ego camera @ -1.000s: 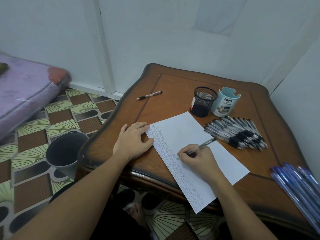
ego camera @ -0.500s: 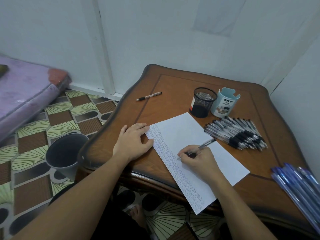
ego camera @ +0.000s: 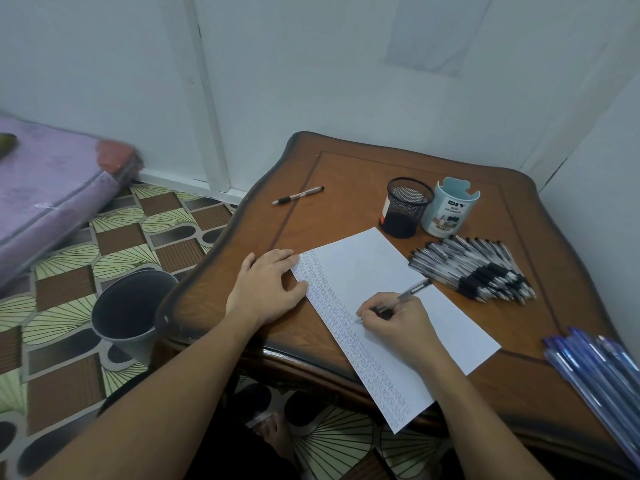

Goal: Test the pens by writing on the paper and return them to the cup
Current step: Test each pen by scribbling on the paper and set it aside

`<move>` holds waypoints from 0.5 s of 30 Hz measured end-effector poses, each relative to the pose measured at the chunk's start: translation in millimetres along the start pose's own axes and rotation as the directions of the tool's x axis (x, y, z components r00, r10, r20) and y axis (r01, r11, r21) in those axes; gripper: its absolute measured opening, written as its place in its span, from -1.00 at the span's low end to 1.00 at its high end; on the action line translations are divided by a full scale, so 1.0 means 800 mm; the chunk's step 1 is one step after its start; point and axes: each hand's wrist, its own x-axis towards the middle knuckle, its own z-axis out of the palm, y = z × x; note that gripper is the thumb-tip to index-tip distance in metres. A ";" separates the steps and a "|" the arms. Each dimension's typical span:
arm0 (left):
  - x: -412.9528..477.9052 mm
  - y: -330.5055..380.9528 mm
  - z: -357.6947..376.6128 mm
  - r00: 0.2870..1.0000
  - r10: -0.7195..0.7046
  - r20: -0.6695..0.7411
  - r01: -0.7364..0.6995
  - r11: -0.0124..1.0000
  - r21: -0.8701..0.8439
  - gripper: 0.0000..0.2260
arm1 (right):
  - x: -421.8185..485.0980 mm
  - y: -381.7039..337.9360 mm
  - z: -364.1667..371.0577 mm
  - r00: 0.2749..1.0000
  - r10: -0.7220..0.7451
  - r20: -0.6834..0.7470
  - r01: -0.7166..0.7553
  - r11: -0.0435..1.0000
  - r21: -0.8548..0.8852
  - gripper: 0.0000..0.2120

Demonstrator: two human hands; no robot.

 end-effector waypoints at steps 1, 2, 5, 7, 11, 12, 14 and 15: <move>0.000 0.000 0.000 1.000 0.001 0.000 -0.001 1.000 0.000 -0.43 | 0.000 0.000 0.000 1.000 -0.001 -0.001 0.001 1.000 0.003 -0.81; -0.001 -0.001 0.001 1.000 0.003 -0.001 -0.003 1.000 0.001 -0.45 | 0.000 0.000 -0.001 1.000 0.000 -0.004 0.000 1.000 0.008 -0.81; 0.000 -0.002 0.001 1.000 0.001 0.000 -0.001 1.000 0.006 -0.46 | 0.003 0.004 0.000 1.000 0.009 0.006 -0.009 1.000 -0.001 -0.83; 0.000 -0.001 0.000 1.000 0.002 0.007 -0.002 1.000 0.004 -0.41 | 0.005 0.006 0.001 0.999 0.004 -0.031 -0.004 1.000 -0.003 -0.83; 0.000 0.000 0.000 1.000 0.000 0.003 0.000 1.000 -0.001 -0.43 | 0.012 0.005 -0.008 0.989 0.042 -0.140 0.001 0.957 0.292 -0.74; 0.000 -0.001 0.000 1.000 0.001 0.002 -0.001 1.000 0.004 -0.45 | 0.011 0.004 -0.010 0.989 0.053 -0.135 0.001 0.929 0.371 -0.67; 0.000 0.000 0.000 1.000 0.002 0.008 -0.002 1.000 0.016 -0.43 | 0.013 0.003 -0.014 0.991 0.072 -0.114 -0.007 0.873 0.487 -0.58; 0.000 0.000 0.000 1.000 0.001 0.011 -0.001 1.000 0.016 -0.40 | 0.015 0.004 -0.015 0.992 0.078 -0.101 -0.014 0.852 0.523 -0.60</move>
